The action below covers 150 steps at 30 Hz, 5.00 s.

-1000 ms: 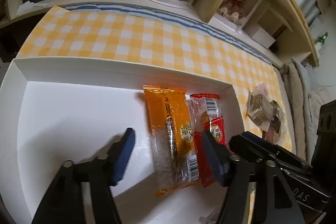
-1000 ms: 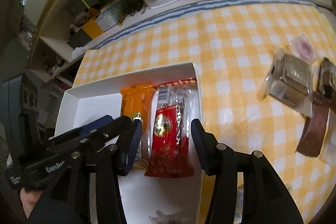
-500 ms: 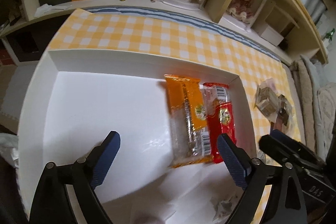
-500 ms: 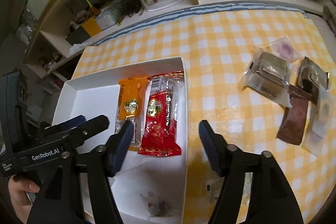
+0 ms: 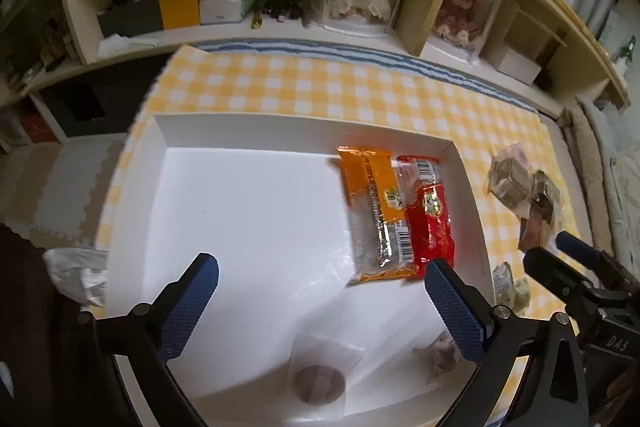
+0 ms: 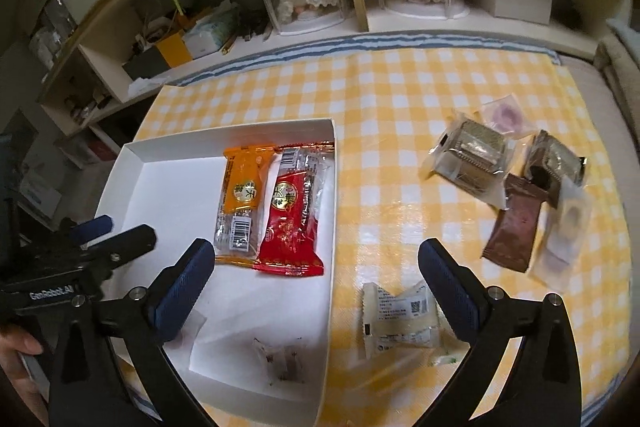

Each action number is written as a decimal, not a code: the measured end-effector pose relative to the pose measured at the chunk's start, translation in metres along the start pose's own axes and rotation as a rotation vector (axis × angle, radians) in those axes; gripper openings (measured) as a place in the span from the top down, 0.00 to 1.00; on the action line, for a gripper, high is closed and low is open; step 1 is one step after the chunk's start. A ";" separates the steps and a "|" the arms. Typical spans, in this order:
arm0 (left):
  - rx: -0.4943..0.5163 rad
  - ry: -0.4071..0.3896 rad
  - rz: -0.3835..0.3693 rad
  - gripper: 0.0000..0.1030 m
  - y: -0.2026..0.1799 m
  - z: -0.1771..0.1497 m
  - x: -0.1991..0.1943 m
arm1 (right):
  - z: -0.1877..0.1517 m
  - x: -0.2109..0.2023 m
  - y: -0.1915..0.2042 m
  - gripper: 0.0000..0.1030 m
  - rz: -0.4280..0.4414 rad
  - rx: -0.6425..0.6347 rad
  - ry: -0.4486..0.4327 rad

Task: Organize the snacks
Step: 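Withdraw both tools from the tray toward the remaining snacks, then grasp white barcode packet with left tool while right tool grasps clear green-speckled packet, then lift and carry both held packets over the white tray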

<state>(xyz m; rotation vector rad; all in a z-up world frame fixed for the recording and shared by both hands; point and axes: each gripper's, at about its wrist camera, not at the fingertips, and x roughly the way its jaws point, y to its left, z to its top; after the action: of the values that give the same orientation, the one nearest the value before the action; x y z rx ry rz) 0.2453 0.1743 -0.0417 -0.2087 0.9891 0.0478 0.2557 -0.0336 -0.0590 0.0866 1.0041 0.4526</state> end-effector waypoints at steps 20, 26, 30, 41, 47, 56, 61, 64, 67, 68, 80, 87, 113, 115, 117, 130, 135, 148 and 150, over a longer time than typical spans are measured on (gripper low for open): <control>0.017 -0.148 -0.086 0.00 0.002 -0.009 -0.101 | 0.002 -0.081 -0.018 0.00 -0.048 -0.043 -0.092; 0.024 -0.203 -0.137 0.00 -0.009 -0.020 -0.122 | 0.004 -0.114 -0.040 0.00 -0.087 -0.037 -0.148; 0.031 -0.236 -0.197 0.00 -0.019 -0.026 -0.130 | 0.001 -0.131 -0.058 0.00 -0.131 -0.030 -0.187; 0.147 -0.236 -0.248 0.00 -0.079 -0.042 -0.110 | -0.028 -0.113 -0.114 0.00 -0.126 0.079 -0.164; 0.173 -0.206 -0.276 0.00 -0.112 -0.041 -0.078 | -0.048 -0.066 -0.127 0.00 -0.061 0.095 -0.052; 0.292 -0.126 -0.377 0.00 -0.144 -0.038 -0.016 | -0.068 -0.010 -0.126 0.34 -0.016 0.086 0.084; 0.226 0.021 -0.410 0.00 -0.153 -0.035 0.019 | -0.071 0.006 -0.127 0.41 -0.001 0.078 0.107; 0.210 0.081 -0.428 0.00 -0.166 -0.027 0.035 | -0.074 0.017 -0.126 0.55 0.014 0.077 0.137; 0.254 0.093 -0.433 0.04 -0.181 -0.014 0.047 | -0.078 0.023 -0.127 0.75 0.023 0.073 0.171; 0.266 0.100 -0.437 0.08 -0.184 -0.012 0.051 | -0.080 0.022 -0.128 0.75 0.028 0.077 0.174; 0.480 0.292 -0.389 0.28 -0.232 0.003 0.136 | -0.077 -0.019 -0.167 0.91 0.057 0.199 0.147; 0.589 0.381 -0.315 0.32 -0.245 -0.012 0.158 | -0.072 -0.038 -0.190 0.91 0.059 0.264 0.111; 0.948 0.417 -0.101 0.36 -0.272 -0.057 0.156 | -0.079 0.001 -0.170 0.68 0.230 0.257 0.205; 0.958 0.416 -0.094 0.38 -0.271 -0.058 0.159 | -0.078 0.007 -0.170 0.64 0.224 0.270 0.208; 0.969 0.414 -0.096 0.45 -0.269 -0.058 0.163 | -0.077 0.012 -0.166 0.64 0.220 0.257 0.212; 0.912 0.328 -0.104 0.58 -0.259 -0.064 0.166 | -0.077 0.031 -0.151 0.71 0.139 0.128 0.218; 0.811 0.241 -0.126 0.59 -0.245 -0.050 0.145 | -0.069 0.014 -0.157 0.71 0.108 0.146 0.160; 0.550 0.021 -0.205 0.60 -0.194 -0.026 0.043 | -0.052 -0.059 -0.150 0.71 0.076 0.149 -0.051; 0.523 -0.010 -0.207 0.60 -0.184 -0.028 0.024 | -0.050 -0.068 -0.144 0.71 0.074 0.144 -0.074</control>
<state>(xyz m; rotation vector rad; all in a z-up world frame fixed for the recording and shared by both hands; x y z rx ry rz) 0.2603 -0.0125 -0.0484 0.1703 0.9337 -0.3959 0.2301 -0.1985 -0.0717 0.2685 0.9618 0.4412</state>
